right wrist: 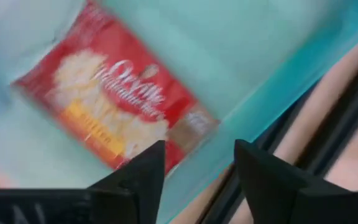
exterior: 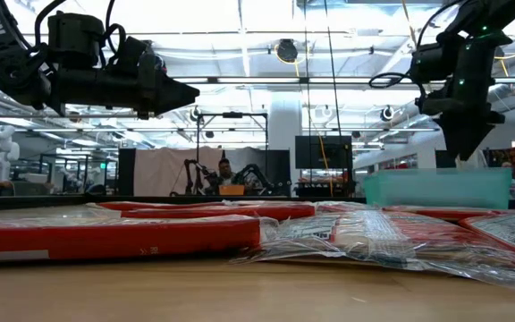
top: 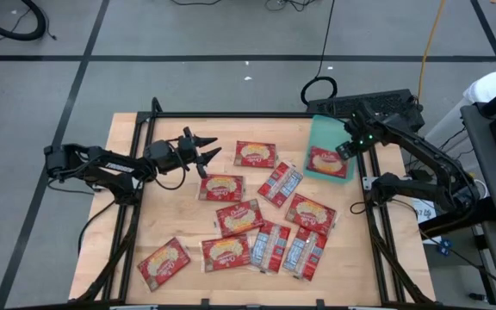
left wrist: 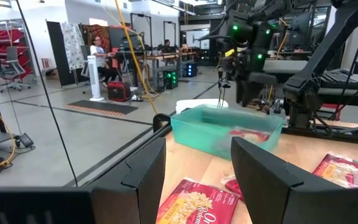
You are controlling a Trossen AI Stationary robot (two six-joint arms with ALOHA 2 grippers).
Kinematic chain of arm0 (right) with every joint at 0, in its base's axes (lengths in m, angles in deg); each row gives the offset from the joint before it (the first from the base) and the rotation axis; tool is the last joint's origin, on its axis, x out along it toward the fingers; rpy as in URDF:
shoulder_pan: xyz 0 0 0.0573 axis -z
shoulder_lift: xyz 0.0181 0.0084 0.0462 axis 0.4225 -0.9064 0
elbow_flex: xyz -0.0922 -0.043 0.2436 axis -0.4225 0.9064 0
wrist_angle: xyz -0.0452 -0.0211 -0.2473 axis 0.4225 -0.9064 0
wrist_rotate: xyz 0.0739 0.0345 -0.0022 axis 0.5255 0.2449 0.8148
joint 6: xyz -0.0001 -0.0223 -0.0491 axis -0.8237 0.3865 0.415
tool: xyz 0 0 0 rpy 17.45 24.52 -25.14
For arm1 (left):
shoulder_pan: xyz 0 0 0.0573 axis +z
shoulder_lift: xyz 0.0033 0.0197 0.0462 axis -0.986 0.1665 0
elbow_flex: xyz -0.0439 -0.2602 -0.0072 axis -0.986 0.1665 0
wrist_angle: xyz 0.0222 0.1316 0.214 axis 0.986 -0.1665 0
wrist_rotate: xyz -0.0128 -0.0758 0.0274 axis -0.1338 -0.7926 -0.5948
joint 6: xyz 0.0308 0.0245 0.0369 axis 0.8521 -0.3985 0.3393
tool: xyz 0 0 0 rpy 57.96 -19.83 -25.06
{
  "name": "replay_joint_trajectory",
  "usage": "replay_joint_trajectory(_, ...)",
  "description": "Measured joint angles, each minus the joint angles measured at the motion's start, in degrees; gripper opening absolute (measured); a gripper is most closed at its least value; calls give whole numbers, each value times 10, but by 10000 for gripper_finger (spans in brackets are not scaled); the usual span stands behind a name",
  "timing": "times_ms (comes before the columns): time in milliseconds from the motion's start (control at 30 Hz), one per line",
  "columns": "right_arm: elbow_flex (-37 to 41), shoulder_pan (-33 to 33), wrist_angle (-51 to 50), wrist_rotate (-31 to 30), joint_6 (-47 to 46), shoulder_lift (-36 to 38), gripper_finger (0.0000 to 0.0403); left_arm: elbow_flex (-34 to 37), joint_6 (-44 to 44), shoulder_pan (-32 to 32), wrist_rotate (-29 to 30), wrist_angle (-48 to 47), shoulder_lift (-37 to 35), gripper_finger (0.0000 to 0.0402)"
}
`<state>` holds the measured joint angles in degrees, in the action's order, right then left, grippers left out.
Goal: Sort popcorn bags into baskets
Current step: Put the red popcorn bag into the green bin
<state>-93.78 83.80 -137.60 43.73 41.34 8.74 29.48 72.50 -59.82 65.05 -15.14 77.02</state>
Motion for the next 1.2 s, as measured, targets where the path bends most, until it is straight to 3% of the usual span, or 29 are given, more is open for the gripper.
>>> replay_joint_trajectory(233,0,-16,41,-3,-68,-1,200,-1,2,4,0,0,0,184)
replay_joint_trajectory(467,-1,-119,190,36,-127,-67,166,-26,-3,7,0,-1,0,184)
replay_joint_trajectory(733,-1,-131,211,-23,-122,-213,104,-62,0,7,0,-82,0,184)
replay_joint_trajectory(1200,-2,-159,210,-23,-117,-273,56,-63,-2,6,0,-100,0,184)
